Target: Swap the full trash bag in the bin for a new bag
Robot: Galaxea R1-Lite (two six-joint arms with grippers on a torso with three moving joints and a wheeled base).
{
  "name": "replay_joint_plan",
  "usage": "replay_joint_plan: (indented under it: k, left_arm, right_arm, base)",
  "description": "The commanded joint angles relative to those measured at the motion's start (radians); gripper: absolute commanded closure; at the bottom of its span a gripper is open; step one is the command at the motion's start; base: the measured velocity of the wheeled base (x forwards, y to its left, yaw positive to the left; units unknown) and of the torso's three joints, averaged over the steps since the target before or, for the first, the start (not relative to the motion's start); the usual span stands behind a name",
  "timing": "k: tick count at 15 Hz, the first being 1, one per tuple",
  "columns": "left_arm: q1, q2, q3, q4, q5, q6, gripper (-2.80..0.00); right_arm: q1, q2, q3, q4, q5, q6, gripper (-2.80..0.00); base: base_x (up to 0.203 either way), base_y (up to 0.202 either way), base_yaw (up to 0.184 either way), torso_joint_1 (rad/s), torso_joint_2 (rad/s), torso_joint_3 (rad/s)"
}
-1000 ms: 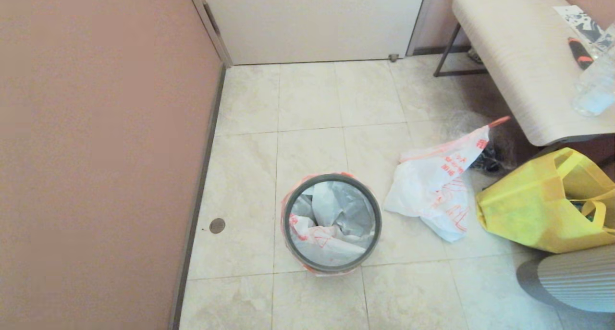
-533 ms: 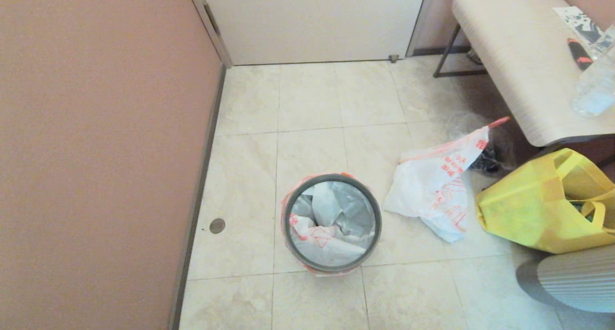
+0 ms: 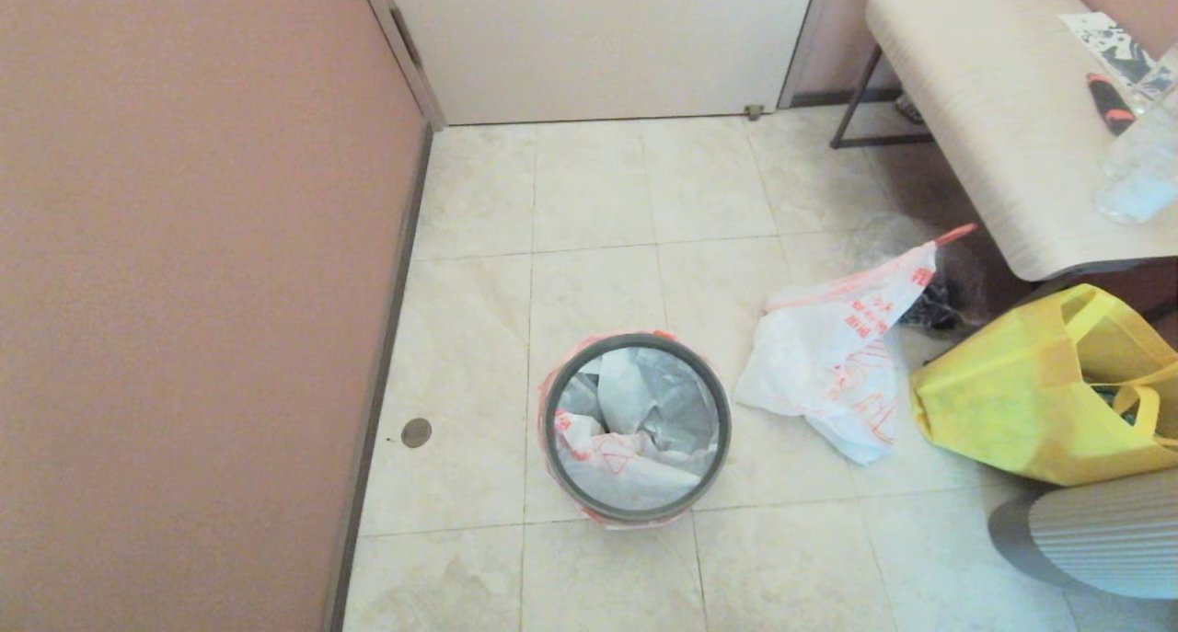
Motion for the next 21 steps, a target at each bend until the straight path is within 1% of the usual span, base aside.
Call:
replay_joint_plan:
  k: [1, 3, 4, 5, 6, 9, 10, 12, 13, 21]
  left_arm:
    - [0.000, -0.002, 0.072, -0.046, -0.013, 0.049, 0.00]
    - [0.000, -0.002, 0.145, -0.117, -0.021, 0.129, 0.00]
    - [0.000, -0.002, 0.160, -0.149, -0.036, 0.159, 0.00]
    - [0.000, -0.002, 0.164, -0.152, -0.045, 0.174, 0.00]
    - [0.000, -0.002, 0.166, -0.149, -0.054, 0.187, 0.00]
    - [0.000, -0.002, 0.185, -0.152, -0.071, 0.188, 0.00]
    - [0.000, -0.002, 0.185, -0.153, -0.070, 0.172, 0.00]
    - [0.000, -0.002, 0.185, -0.155, -0.065, 0.118, 0.00]
    - [0.000, -0.002, 0.185, -0.156, -0.063, 0.107, 0.00]
    - [0.000, -0.002, 0.185, -0.156, -0.063, 0.108, 0.00]
  right_arm:
    - [0.002, -0.070, 0.089, -0.047, 0.053, -0.024, 0.00]
    - [0.002, -0.070, 0.164, -0.181, 0.092, -0.009, 0.00]
    - [0.002, -0.070, 0.212, -0.287, 0.118, -0.006, 0.00]
    - [0.002, -0.070, 0.253, -0.376, 0.132, -0.003, 0.00]
    - [0.002, -0.070, 0.279, -0.426, 0.138, 0.005, 0.00]
    - [0.002, -0.070, 0.282, -0.416, 0.125, 0.087, 0.00]
    - [0.002, -0.070, 0.281, -0.416, 0.121, 0.089, 0.00]
    - [0.002, -0.070, 0.282, -0.416, 0.121, 0.089, 0.00]
    - [0.002, -0.070, 0.281, -0.416, 0.121, 0.089, 0.00]
    - [0.002, -0.070, 0.282, -0.416, 0.121, 0.090, 0.00]
  base:
    - [0.000, 0.000, 0.000, 0.000, 0.00, 0.000]
    - [0.000, 0.000, 0.000, 0.000, 0.00, 0.000]
    - [0.000, 0.000, 0.000, 0.000, 0.00, 0.000]
    - [0.000, 0.000, 0.000, 0.000, 0.00, 0.000]
    - [0.000, 0.000, 0.000, 0.000, 0.00, 0.000]
    - [0.000, 0.000, 0.000, 0.000, 0.00, 0.000]
    - [0.000, 0.000, 0.000, 0.000, 0.00, 0.000]
    - [0.000, 0.000, 0.000, 0.000, 0.00, 0.000]
    - [0.000, 0.000, 0.000, 0.000, 0.00, 0.000]
    - [0.000, 0.000, 0.000, 0.000, 0.00, 0.000]
